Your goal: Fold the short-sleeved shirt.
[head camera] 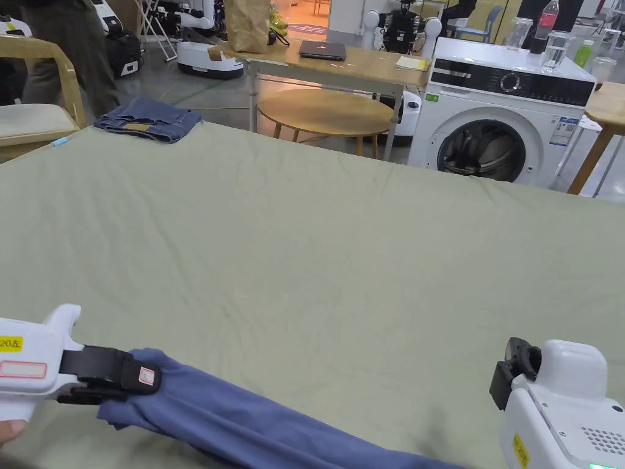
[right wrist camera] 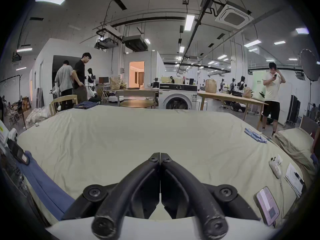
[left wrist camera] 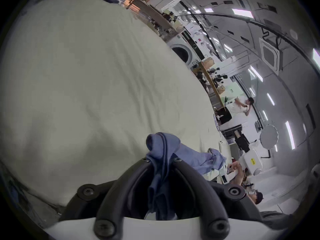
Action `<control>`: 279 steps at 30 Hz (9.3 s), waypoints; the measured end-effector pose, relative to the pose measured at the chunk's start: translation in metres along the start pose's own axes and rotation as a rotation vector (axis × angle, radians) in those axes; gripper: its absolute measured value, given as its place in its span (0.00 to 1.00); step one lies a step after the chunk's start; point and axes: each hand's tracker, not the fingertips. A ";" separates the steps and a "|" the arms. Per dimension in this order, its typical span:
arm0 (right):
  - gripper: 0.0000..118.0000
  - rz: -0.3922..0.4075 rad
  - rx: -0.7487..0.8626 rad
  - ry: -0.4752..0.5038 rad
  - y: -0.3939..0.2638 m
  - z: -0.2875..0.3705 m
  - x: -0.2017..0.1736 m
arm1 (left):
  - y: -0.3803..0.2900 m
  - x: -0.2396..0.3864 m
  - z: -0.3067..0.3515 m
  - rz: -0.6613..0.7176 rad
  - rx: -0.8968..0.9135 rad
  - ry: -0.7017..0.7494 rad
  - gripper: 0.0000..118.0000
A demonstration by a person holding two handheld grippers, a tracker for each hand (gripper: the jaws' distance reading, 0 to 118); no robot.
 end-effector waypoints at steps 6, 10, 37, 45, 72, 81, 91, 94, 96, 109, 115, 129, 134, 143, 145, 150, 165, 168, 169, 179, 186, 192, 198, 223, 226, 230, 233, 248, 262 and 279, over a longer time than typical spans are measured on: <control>0.00 -0.002 -0.005 0.005 -0.001 -0.001 0.001 | 0.012 0.023 0.020 -0.016 0.001 0.109 0.07; 0.00 -0.008 -0.010 0.012 0.000 -0.002 0.001 | 0.007 0.049 0.008 -0.021 -0.037 0.000 0.07; 0.00 -0.046 -0.056 -0.059 -0.014 0.009 0.036 | -0.056 0.137 -0.230 0.050 -0.394 -0.056 0.35; 0.00 -0.041 -0.059 -0.047 -0.013 0.012 0.034 | -0.042 0.147 -0.176 0.005 -0.291 -0.111 0.32; 0.00 -0.064 -0.104 -0.067 -0.022 0.009 0.049 | -0.087 0.138 -0.259 -0.074 -0.411 -0.143 0.00; 0.00 -0.040 -0.043 -0.040 -0.006 0.015 0.039 | -0.028 0.125 -0.148 -0.151 -0.217 -0.123 0.45; 0.00 -0.031 -0.001 -0.021 -0.003 0.017 0.030 | -0.038 0.019 -0.127 0.016 -0.242 -0.070 0.46; 0.00 -0.028 -0.014 -0.029 -0.005 0.016 0.028 | -0.050 -0.005 -0.146 0.115 -0.264 -0.194 0.46; 0.00 -0.028 -0.023 -0.030 -0.006 0.016 0.028 | -0.053 -0.010 -0.155 0.172 -0.199 -0.318 0.46; 0.00 -0.033 -0.040 -0.049 -0.009 0.021 0.040 | -0.055 0.031 -0.168 0.037 -0.217 -0.200 0.13; 0.00 -0.037 -0.031 -0.054 -0.003 0.022 0.047 | -0.035 0.053 -0.128 0.003 -0.163 -0.157 0.13; 0.00 -0.041 -0.032 -0.019 -0.003 0.014 0.036 | -0.001 0.133 -0.047 -0.160 -0.086 0.234 0.13; 0.00 -0.033 -0.037 -0.014 -0.004 0.014 0.035 | -0.012 0.178 -0.072 -0.236 -0.133 0.204 0.13; 0.00 -0.039 -0.052 -0.029 -0.008 0.017 0.041 | -0.042 0.244 -0.163 -0.338 -0.331 0.108 0.13; 0.00 -0.043 -0.056 -0.035 -0.010 0.018 0.043 | -0.052 0.250 -0.191 -0.320 -0.360 0.097 0.13; 0.00 -0.041 -0.071 -0.045 -0.013 0.019 0.049 | -0.076 0.254 -0.254 -0.334 -0.437 0.180 0.13; 0.00 -0.045 -0.091 -0.063 -0.017 0.021 0.052 | -0.071 0.263 -0.241 -0.313 -0.400 0.058 0.35; 0.00 -0.051 -0.086 -0.062 -0.016 0.022 0.053 | -0.067 0.261 -0.222 -0.256 -0.349 -0.033 0.34; 0.00 -0.050 -0.085 -0.063 -0.016 0.022 0.053 | -0.065 0.262 -0.218 -0.249 -0.336 -0.069 0.34; 0.00 -0.054 -0.091 -0.076 -0.018 0.026 0.058 | -0.081 0.235 -0.258 -0.225 -0.410 -0.123 0.06; 0.00 -0.064 -0.101 -0.083 -0.021 0.026 0.062 | -0.098 0.205 -0.325 -0.101 -0.440 -0.159 0.00; 0.00 -0.065 -0.103 -0.086 -0.021 0.026 0.063 | -0.106 0.212 -0.337 -0.201 -0.398 -0.117 0.00; 0.00 -0.068 -0.092 -0.080 -0.014 0.026 0.064 | -0.086 0.224 -0.305 -0.222 -0.392 -0.125 0.00; 0.00 -0.053 0.179 -0.057 0.030 0.016 0.013 | -0.051 0.195 -0.125 -0.710 0.911 0.406 0.00; 0.00 -0.048 0.178 -0.057 0.030 0.020 0.014 | -0.052 0.190 -0.120 -0.716 0.941 0.407 0.00; 0.00 -0.036 0.094 -0.023 0.018 0.035 0.015 | -0.048 0.185 -0.113 -0.708 0.900 0.388 0.00; 0.00 -0.027 -0.023 0.042 -0.002 0.048 0.011 | -0.047 0.180 -0.114 -0.701 0.848 0.378 0.00; 0.00 0.037 -0.477 0.134 -0.102 0.031 0.004 | -0.044 0.144 -0.121 -0.422 0.411 0.165 0.00; 0.00 0.018 -0.491 0.163 -0.094 0.028 0.008 | -0.024 0.047 -0.160 0.063 -0.219 -0.305 0.53; 0.00 0.013 -0.492 0.158 -0.094 0.028 0.006 | -0.045 0.053 -0.238 -0.050 -0.394 -0.435 0.53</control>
